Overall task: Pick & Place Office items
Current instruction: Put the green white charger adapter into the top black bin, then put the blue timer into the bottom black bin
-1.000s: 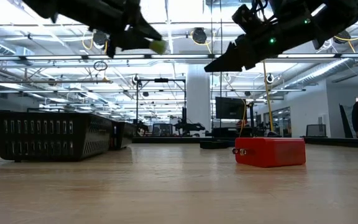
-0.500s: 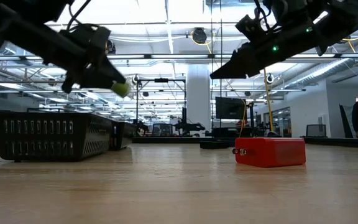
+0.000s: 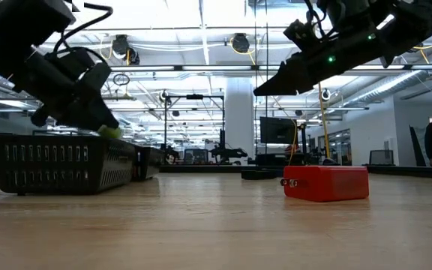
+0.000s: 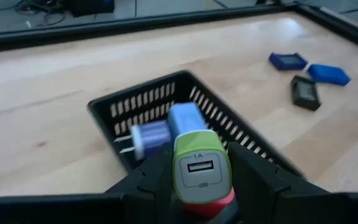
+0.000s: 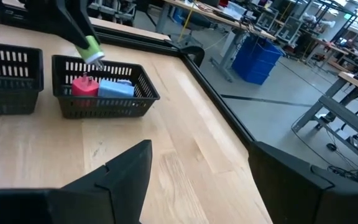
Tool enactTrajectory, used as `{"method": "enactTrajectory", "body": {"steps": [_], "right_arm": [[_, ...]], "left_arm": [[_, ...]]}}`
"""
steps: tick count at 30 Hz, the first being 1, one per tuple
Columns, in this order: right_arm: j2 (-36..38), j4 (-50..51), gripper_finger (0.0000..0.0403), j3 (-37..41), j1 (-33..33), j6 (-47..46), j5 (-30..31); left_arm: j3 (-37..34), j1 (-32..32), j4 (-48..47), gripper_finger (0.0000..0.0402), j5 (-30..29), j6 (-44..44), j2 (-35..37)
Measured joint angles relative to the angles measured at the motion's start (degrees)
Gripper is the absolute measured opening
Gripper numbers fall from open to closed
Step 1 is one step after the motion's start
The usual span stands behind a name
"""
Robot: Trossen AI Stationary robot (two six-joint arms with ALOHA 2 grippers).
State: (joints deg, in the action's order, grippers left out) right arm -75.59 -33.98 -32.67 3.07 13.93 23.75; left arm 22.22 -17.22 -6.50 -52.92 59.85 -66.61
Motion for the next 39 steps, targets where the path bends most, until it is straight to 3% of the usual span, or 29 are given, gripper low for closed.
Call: {"method": "enactTrajectory", "body": {"steps": [13, 21, 39], "right_arm": [[0.00, -0.04, 0.0254, 0.00, 0.00, -0.37, -0.02], [0.00, -0.04, 0.0254, 0.00, -0.13, -1.44, -0.02], [0.00, -0.04, 0.0254, 0.00, -0.15, -3.28, -0.05]], "left_arm": [[0.02, 2.26, -3.77, 0.0133, 1.78, 2.21, -0.66], [0.02, 3.84, -3.83, 0.0168, 5.35, 3.70, -0.66], [0.04, 3.70, -2.15, 0.0156, 5.45, 0.27, -0.66]]}}
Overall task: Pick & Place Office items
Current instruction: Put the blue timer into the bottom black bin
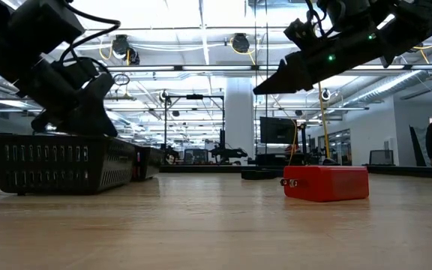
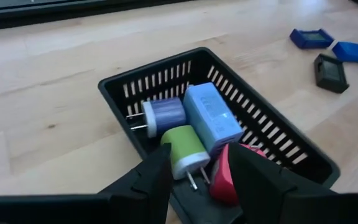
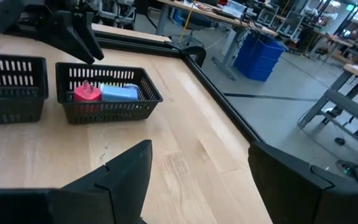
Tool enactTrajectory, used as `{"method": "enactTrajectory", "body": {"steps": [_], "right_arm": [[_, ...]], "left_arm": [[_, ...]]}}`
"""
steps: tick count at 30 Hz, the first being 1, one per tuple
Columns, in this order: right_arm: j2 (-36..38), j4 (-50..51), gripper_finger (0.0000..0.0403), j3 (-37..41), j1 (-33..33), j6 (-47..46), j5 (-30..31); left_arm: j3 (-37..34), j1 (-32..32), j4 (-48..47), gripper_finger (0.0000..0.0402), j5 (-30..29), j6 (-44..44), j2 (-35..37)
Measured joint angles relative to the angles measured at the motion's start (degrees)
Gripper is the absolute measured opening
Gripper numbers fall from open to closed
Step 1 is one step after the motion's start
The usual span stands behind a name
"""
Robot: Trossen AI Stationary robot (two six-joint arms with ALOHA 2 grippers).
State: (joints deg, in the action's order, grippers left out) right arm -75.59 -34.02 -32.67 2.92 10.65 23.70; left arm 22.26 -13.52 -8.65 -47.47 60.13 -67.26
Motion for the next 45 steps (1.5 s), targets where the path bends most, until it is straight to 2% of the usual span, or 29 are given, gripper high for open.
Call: {"method": "enactTrajectory", "body": {"steps": [3, 10, 16, 24, 27, 32, 34, 38, 41, 45], "right_arm": [[0.00, 0.15, 0.0254, 0.00, 0.00, -1.44, -1.33], [-0.02, 0.48, 0.0254, 0.00, -0.04, -4.15, -13.50], [-0.02, 0.49, 0.0254, 0.00, -0.02, -7.21, -13.65], [-0.02, 0.94, 0.0254, 0.00, -0.02, -13.21, -24.05], [0.00, 4.70, 0.0254, 0.00, 0.02, -14.36, -23.07], [0.55, 17.85, 0.0254, -0.02, 2.86, -14.68, -10.64], [0.55, 24.17, 0.0254, 0.00, 5.11, -15.62, -8.09], [0.03, 32.50, 0.0255, 0.00, 9.68, -16.98, -7.23], [-0.26, 35.04, 0.0258, 0.02, 11.98, -17.29, -7.37], [-0.26, 35.47, 0.0263, 0.61, 13.56, -15.91, -9.05]], "left_arm": [[0.00, 0.00, 1.64, 0.0156, -0.01, 0.37, 0.00], [0.00, 0.00, 7.35, 0.0156, -1.99, -7.25, 0.00], [0.02, 1.11, 14.19, 0.0157, -3.60, -15.02, 0.00], [0.02, 5.26, 25.23, 0.0157, -4.64, -21.17, 0.00], [0.02, 6.54, 27.75, 0.0157, -3.52, -23.04, 0.00], [0.02, 8.37, 31.66, 0.0157, 4.13, -28.21, 0.00], [0.02, 9.43, 33.42, 0.0157, 8.48, -29.65, 0.00], [0.02, 11.50, 34.24, 0.0159, 14.62, -28.57, 0.00], [0.02, 12.04, 34.15, 0.0175, 14.94, -27.51, -0.09], [0.02, 12.57, 34.12, 0.0216, 15.03, -26.65, -1.08]]}}
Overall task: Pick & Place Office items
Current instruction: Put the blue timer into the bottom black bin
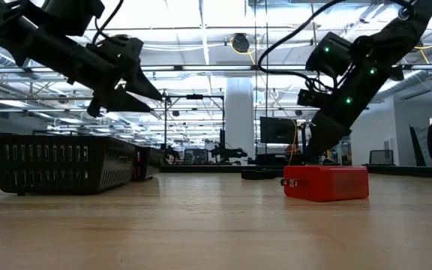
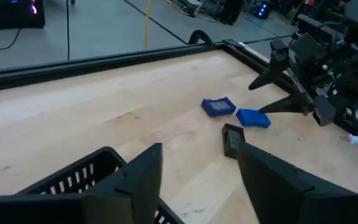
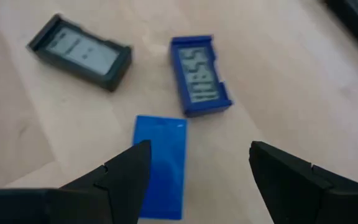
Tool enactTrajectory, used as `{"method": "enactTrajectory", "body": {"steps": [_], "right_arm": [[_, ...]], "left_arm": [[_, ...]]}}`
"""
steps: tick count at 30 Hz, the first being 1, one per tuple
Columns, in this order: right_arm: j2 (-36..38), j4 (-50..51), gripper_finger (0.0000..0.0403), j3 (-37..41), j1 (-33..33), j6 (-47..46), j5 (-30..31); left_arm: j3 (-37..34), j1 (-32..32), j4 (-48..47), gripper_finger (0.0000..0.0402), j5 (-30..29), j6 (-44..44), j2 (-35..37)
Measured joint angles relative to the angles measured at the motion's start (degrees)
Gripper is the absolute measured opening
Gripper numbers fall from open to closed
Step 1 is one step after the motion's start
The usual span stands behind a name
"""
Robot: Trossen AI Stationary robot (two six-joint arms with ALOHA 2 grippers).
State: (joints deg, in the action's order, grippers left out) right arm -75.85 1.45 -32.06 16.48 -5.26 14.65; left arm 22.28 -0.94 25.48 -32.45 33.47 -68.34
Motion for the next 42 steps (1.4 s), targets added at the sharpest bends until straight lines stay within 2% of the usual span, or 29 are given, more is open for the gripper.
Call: {"method": "enactTrajectory", "body": {"steps": [5, 11, 14, 22, 26, 31, 34, 39, 42], "right_arm": [[0.00, -3.17, 0.0260, 2.89, 1.83, 0.15, -7.40], [-0.02, -11.84, 0.0259, 8.44, 2.11, -1.58, -8.84], [-0.04, -14.82, 0.0258, 10.76, 1.57, -1.59, -10.40], [-0.77, -24.05, 0.0247, 15.41, 0.58, -1.59, -8.30], [-2.35, -27.65, 0.0216, 16.31, 0.69, -0.10, -6.93], [-4.03, -29.94, 0.0150, 16.31, 0.64, 1.29, -7.25], [-4.18, -31.66, 0.0148, 16.33, 0.30, 2.42, -7.20], [-4.15, -34.15, 0.0148, 15.00, -1.92, 7.46, -6.90], [-4.17, -33.90, 0.0148, 12.63, -4.06, 12.01, -4.62]], "left_arm": [[0.00, 0.90, 0.14, 0.0265, 0.00, -0.59, -1.87], [0.00, 2.07, 2.69, 0.0290, 0.01, -0.70, -3.61], [0.00, 2.40, 2.62, 0.0290, 0.02, -0.68, -3.78], [0.00, 3.09, 5.97, 0.0271, 0.04, -2.12, -3.73], [0.00, 3.61, 7.62, 0.0263, 0.10, -2.79, -3.73], [0.00, 3.60, 8.23, 0.0258, 1.07, -2.31, -3.73], [0.00, 3.60, 8.45, 0.0261, 1.34, -0.89, -3.73], [0.00, 3.60, 10.30, 0.0262, 5.31, 1.16, -3.73], [0.00, 3.60, 12.68, 0.0255, 7.16, 1.24, -3.73]]}}
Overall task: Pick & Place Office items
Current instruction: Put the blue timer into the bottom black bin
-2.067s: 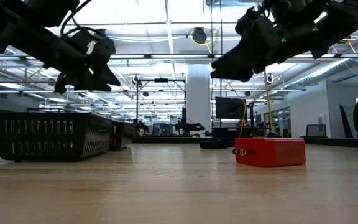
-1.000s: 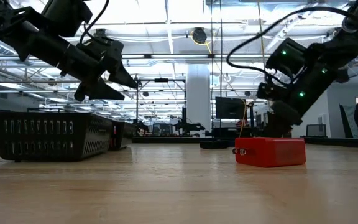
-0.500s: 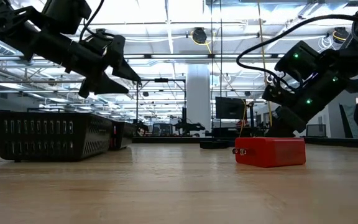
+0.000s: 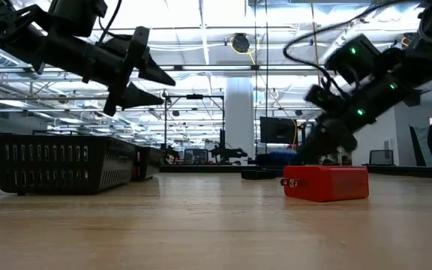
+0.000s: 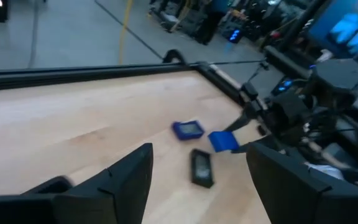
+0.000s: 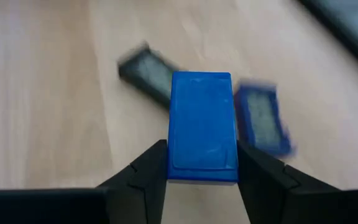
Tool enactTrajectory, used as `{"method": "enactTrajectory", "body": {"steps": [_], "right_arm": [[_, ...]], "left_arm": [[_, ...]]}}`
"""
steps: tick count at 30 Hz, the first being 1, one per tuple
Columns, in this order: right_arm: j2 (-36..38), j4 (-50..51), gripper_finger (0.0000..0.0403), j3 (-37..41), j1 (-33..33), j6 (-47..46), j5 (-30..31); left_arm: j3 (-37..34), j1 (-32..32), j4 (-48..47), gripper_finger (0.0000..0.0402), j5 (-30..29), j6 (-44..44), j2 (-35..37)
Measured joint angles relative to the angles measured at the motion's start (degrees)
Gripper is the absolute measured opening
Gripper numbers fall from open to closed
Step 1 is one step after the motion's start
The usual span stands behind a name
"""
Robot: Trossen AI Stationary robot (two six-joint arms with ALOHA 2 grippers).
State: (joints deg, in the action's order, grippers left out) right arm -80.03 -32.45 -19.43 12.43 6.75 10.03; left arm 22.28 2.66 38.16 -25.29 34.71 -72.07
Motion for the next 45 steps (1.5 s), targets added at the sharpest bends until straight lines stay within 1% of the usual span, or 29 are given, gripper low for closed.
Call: {"method": "enactTrajectory", "body": {"steps": [3, 7, 9, 10, 12, 16, 23, 25, 28, 33, 36, 38, 40, 45], "right_arm": [[0.02, -0.32, 0.0148, -3.72, -2.00, 5.02, 0.62], [0.04, -0.42, 0.0148, -9.46, -4.72, 10.60, 0.54], [0.04, -0.54, 0.0148, -11.64, -5.92, 12.90, 0.43], [0.04, -0.56, 0.0148, -12.49, -6.41, 13.96, 0.41], [0.04, -0.53, 0.0148, -13.49, -7.41, 15.21, 0.43], [0.04, -0.65, 0.0148, -13.74, -8.85, 15.43, 0.54], [0.04, -0.87, 0.0148, -13.72, -10.84, 18.15, 4.29], [0.04, -1.05, 0.0148, -13.72, -11.04, 18.49, 5.23], [0.04, -1.22, 0.0148, -13.72, -11.04, 18.60, 5.13], [0.04, -1.04, 0.0148, -13.72, -11.04, 18.55, 4.97], [0.04, -0.77, 0.0148, -13.72, -11.04, 18.53, 4.96], [0.04, -0.74, 0.0148, -13.72, -11.04, 18.47, 4.95], [0.06, -0.76, 0.0148, -13.72, -11.04, 18.44, 4.89], [0.11, -1.09, 0.0148, -13.72, -11.04, 18.37, 4.91]], "left_arm": [[0.00, 0.00, 1.99, 0.0251, 1.36, 0.70, 0.00], [0.68, 1.52, 2.53, 0.0249, 9.41, 7.37, 0.00], [1.15, 1.92, 2.59, 0.0248, 12.10, 11.12, -0.73], [1.59, 1.73, 2.59, 0.0248, 12.86, 11.53, -1.41], [2.28, 0.84, 2.25, 0.0248, 13.32, 11.47, -2.94], [6.31, -0.83, 2.24, 0.0248, 13.47, 10.23, -8.84], [16.79, -1.05, 2.34, 0.0248, 13.57, 10.01, -20.65], [19.48, -0.61, 2.40, 0.0248, 15.65, 9.30, -23.07], [22.13, 0.16, 2.25, 0.0248, 19.40, 8.49, -25.47], [24.80, 0.94, 2.34, 0.0248, 19.75, 8.48, -27.61], [25.24, 1.23, 2.35, 0.0245, 19.81, 8.56, -28.04], [25.24, 1.39, 2.29, 0.0232, 19.91, 9.07, -28.06], [25.24, 1.73, 2.28, 0.0206, 20.66, 9.55, -28.06], [25.24, 3.08, 2.07, 0.0107, 23.49, 9.17, -28.09]]}}
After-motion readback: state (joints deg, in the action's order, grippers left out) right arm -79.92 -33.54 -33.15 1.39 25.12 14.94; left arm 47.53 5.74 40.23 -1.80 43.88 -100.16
